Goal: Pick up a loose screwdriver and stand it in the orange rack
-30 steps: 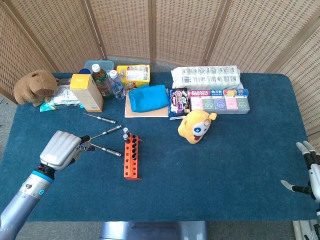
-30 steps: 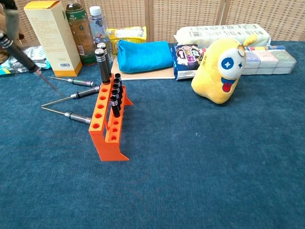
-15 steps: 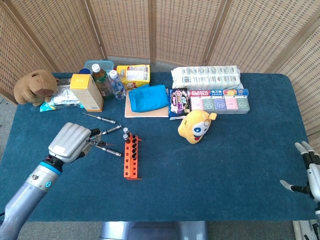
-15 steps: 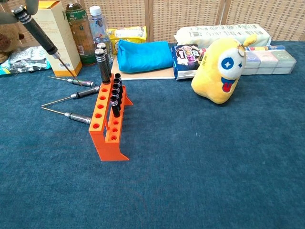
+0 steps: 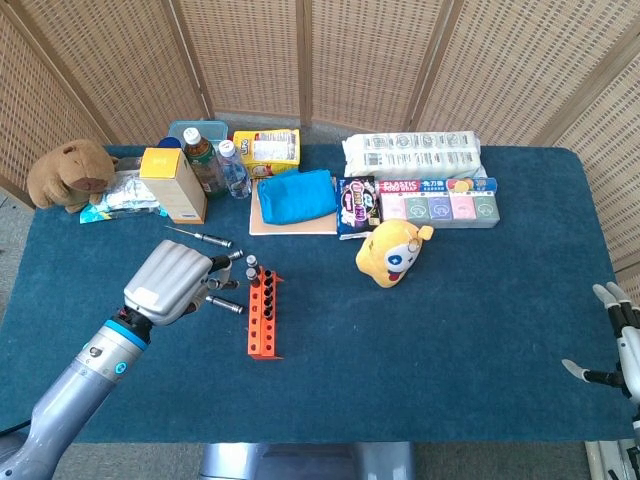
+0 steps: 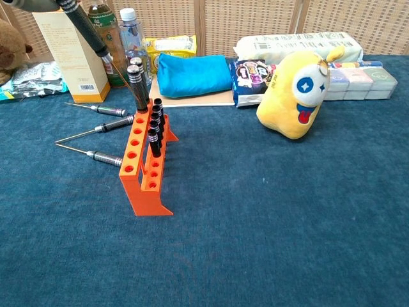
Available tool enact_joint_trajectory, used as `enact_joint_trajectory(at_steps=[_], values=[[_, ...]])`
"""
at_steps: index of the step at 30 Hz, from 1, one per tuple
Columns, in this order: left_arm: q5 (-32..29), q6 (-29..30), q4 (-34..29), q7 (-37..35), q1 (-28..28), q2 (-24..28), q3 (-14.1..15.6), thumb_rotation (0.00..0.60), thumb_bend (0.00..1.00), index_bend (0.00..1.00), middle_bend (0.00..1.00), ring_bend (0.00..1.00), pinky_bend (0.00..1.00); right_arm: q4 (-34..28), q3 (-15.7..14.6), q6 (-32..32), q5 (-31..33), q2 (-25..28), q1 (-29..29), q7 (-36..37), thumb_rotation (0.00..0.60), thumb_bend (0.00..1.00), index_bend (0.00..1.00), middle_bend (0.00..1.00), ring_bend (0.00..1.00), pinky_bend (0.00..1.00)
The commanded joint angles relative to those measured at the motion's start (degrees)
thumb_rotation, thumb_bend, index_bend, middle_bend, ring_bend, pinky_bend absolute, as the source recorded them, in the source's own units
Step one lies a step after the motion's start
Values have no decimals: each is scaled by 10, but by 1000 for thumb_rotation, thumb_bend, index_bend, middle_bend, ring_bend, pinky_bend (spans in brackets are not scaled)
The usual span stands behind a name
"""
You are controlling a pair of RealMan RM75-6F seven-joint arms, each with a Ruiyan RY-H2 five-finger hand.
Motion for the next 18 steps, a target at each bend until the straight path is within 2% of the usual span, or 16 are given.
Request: enact_joint_trajectory(at_steps=[1, 18], values=[[-6, 1, 0, 3, -6, -5, 3, 600, 392, 551, 1000, 1000, 1000, 0, 0, 0, 0, 1, 0, 1, 600, 0, 0, 0, 0, 0], [-16, -9, 0, -17, -21, -2, 19, 600, 384, 552, 1000, 1000, 1000, -1, 2, 3, 0, 5, -3, 10, 600, 0, 0, 0, 0, 0]])
